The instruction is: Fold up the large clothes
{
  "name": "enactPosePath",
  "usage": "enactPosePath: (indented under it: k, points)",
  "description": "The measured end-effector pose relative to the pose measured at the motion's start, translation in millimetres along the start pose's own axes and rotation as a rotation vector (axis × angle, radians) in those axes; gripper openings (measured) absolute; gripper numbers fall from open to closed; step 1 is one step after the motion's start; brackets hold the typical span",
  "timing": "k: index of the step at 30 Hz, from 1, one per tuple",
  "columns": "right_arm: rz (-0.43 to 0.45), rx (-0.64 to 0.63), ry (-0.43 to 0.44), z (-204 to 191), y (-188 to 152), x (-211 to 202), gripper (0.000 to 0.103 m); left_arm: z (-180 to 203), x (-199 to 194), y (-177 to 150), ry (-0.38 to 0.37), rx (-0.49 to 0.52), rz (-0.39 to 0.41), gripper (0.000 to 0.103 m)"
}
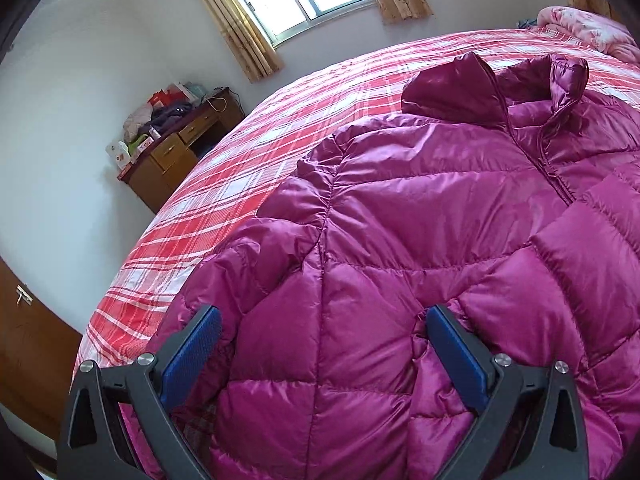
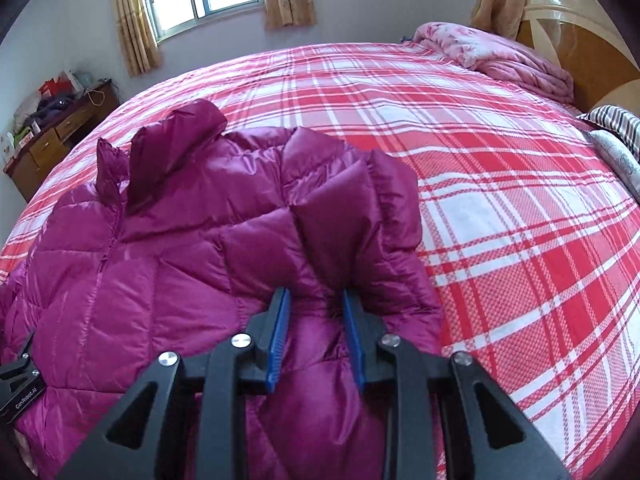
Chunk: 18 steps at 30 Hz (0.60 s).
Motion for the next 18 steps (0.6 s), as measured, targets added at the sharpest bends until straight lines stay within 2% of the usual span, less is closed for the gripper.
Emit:
enactPosePath:
  k: [5, 8, 10, 11, 14, 18]
  points:
    - [-0.006, -0.021, -0.029, -3.5, 0.5, -1.0, 0.030, 0.2, 2.4, 0.8, -0.004, -0.008, 0.000, 0.102]
    - [0.015, -0.029, -0.048, -7.5, 0.0, -19.7, 0.033, -1.4, 3.0, 0.3, -0.011, -0.013, -0.002, 0.102]
    - [0.050, -0.017, -0.017, -15.2, -5.2, -43.8, 0.045, -1.8, 3.3, -0.1, -0.017, -0.017, -0.003, 0.102]
    - [0.071, -0.028, -0.003, -22.2, -9.2, -54.6, 0.055, -1.7, 3.4, -0.3, -0.018, -0.018, -0.003, 0.102]
    - [0.101, -0.091, 0.041, -50.8, -24.3, -71.6, 0.057, -1.9, 3.4, -0.8, -0.019, -0.019, -0.003, 0.102]
    - [0.056, -0.150, 0.066, -79.5, -40.2, -53.4, 0.057, -3.8, 5.0, -1.2, -0.035, -0.028, -0.006, 0.102]
Point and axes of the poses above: each gripper's, at about its wrist camera, not at the fingertips, and x roughly the way its jaws point, z to its right, y to its top, the point moved 6 cm from there along x, roughly the way its jaws point, and after that the axes turned 9 degrees about -z, right-handed, at the moved point
